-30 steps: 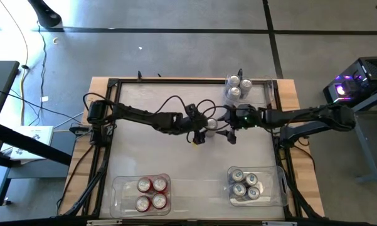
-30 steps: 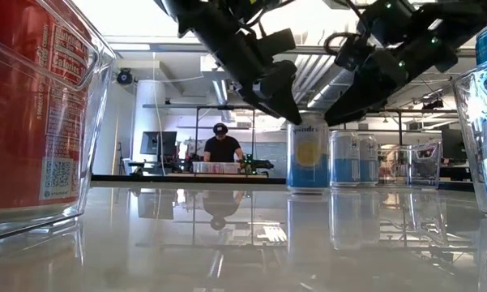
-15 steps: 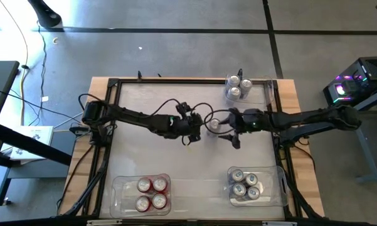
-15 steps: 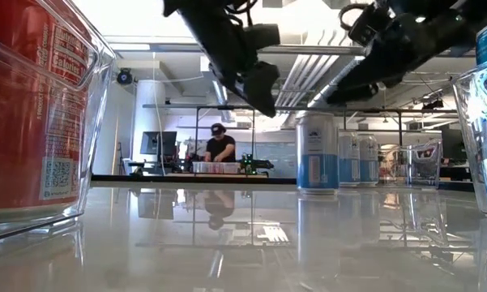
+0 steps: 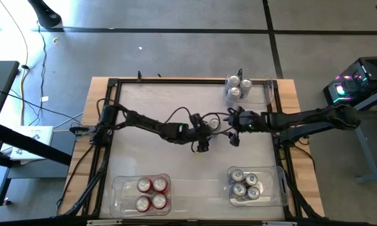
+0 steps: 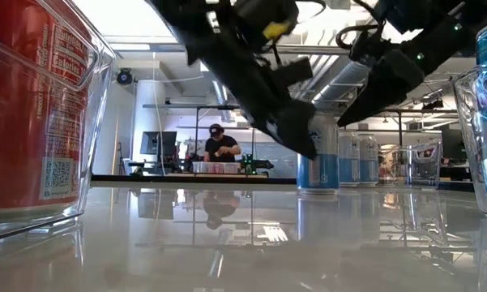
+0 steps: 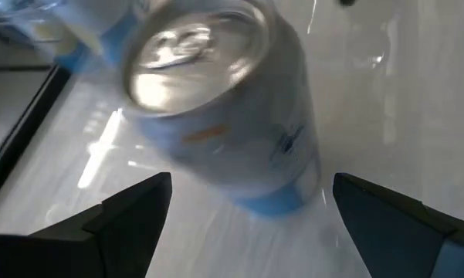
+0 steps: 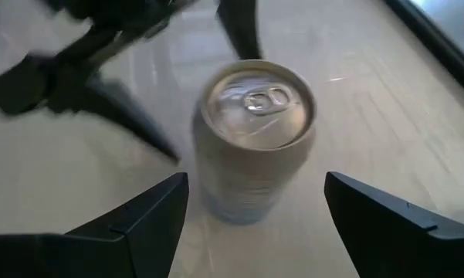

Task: Sort soda cans
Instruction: Put the blue-white soda can into the top right transparent bin

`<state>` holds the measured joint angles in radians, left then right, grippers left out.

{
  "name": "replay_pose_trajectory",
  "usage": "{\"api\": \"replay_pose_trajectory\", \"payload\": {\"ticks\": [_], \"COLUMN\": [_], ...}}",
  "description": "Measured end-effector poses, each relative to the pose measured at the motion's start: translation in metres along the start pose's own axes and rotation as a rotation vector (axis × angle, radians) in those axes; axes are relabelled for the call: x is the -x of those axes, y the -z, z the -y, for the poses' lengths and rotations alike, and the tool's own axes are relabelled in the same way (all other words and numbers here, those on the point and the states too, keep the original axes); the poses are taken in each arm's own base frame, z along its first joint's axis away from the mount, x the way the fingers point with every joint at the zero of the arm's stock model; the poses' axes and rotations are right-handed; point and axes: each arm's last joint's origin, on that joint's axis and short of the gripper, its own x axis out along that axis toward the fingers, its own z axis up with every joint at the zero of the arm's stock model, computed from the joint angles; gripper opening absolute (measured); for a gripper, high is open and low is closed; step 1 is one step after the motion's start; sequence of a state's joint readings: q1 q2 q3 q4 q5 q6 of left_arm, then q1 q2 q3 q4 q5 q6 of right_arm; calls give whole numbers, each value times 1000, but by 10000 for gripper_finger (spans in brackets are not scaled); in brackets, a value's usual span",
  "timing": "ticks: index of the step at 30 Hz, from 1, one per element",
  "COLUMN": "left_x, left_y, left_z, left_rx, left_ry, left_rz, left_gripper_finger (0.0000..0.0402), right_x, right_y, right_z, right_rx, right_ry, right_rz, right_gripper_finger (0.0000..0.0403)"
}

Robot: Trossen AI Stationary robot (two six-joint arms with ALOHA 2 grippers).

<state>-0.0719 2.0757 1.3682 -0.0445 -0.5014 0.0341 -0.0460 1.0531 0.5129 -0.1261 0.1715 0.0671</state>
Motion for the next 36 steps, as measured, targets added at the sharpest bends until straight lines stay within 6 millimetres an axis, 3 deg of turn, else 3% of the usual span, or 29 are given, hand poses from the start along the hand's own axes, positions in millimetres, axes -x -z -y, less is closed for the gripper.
{"api": "replay_pose_trajectory", "payload": {"ticks": [4, 10, 16, 20, 30, 36], "left_x": [-8, 11, 26, 29, 8, 6], "left_y": [1, 5, 9, 12, 11, 7], "left_z": [12, 38, 56, 58, 30, 28], "left_rx": [28, 38, 17, 52, 147, 170], "left_ry": [21, 42, -11, -75, -84, -68], "left_rz": [57, 17, 10, -7, -29, 9], "left_gripper_finger": [355, 355, 355, 355, 355, 355], "right_x": [-3, -1, 8, 7, -25, -40], "right_y": [2, 4, -12, -23, -20, -17], "right_z": [3, 8, 6, -3, -11, -13], "right_rx": [7, 27, 3, -38, -194, -218], "right_ry": [67, 124, 95, -23, 116, 156], "right_rz": [-17, -80, -65, 41, 58, 46], "right_gripper_finger": [299, 299, 299, 299, 299, 300]}}
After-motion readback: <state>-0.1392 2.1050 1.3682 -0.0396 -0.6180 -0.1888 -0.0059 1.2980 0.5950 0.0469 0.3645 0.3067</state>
